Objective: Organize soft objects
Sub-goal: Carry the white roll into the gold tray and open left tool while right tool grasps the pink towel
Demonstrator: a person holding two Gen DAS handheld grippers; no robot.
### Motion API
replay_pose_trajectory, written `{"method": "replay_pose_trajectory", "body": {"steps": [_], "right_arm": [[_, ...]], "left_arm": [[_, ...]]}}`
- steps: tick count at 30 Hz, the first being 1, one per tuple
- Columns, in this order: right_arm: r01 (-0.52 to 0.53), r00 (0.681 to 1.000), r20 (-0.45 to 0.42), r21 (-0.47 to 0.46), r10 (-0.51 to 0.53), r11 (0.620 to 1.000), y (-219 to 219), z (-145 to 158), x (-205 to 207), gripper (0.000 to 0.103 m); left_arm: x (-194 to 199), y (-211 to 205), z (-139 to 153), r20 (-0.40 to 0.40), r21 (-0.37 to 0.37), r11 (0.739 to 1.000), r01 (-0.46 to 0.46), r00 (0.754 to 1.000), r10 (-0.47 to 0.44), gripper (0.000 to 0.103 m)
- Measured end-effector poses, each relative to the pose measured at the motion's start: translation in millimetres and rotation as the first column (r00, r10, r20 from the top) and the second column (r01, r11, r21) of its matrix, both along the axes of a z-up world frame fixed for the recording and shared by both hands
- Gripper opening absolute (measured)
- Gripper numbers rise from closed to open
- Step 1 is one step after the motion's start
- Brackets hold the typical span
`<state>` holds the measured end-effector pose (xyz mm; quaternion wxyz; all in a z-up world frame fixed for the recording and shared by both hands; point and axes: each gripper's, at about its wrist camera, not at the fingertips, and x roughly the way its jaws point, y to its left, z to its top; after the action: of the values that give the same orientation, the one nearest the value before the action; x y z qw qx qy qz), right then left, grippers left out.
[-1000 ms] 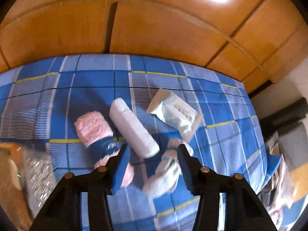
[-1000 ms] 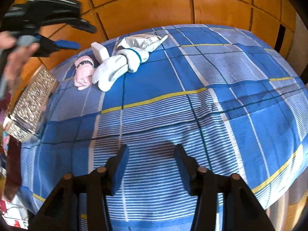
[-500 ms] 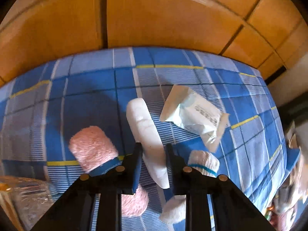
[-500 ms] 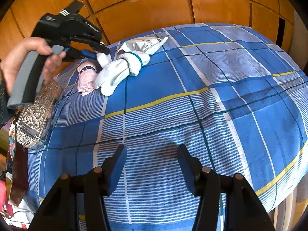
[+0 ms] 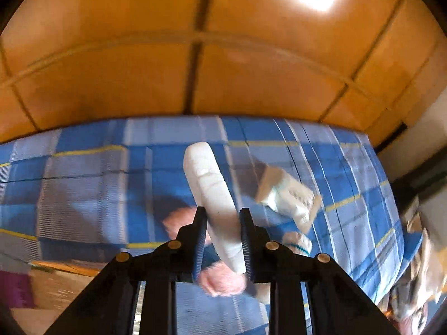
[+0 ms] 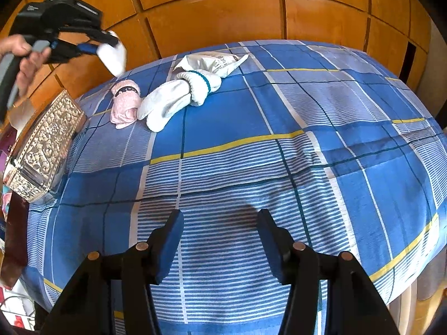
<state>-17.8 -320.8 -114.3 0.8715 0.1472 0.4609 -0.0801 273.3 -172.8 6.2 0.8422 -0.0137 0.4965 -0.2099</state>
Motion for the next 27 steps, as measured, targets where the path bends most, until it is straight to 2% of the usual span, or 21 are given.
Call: {"method": "replay_pose_trajectory", "body": {"steps": [4,9,15,20,24,27], "right_arm": [[-0.008,1.0,-0.005,-0.021,0.008,1.0,3,0,0,0.055],[-0.014,1.0,-0.007,-0.037,0.013,0.999,5,0,1,0.055],[-0.019,1.0,-0.014,-0.054,0.019,0.998,8,0,2,0.057],[-0.029,0.999,-0.023,-0.081,0.027,0.996,13,-1,2,0.057],[-0.035,0.999,-0.035,-0.091,0.032,0.995,15,-1,4,0.057],[-0.043,0.998,-0.049,-0.081,0.039,0.996,15,1,9,0.057]], "left_arm": [[18,44,30,0.046,-0.01,0.995,-0.097,0.994,0.097,0.023],[33,111,57,0.091,0.011,0.976,-0.219,0.972,0.217,0.024],[15,207,81,0.17,0.04,0.947,-0.319,0.936,0.308,0.024],[-20,283,79,0.197,0.024,0.924,-0.383,0.908,0.371,0.024],[-65,348,63,0.187,-0.009,0.902,-0.432,0.885,0.425,0.024],[-96,380,49,0.175,-0.025,0.89,-0.456,0.874,0.453,0.024]]}}
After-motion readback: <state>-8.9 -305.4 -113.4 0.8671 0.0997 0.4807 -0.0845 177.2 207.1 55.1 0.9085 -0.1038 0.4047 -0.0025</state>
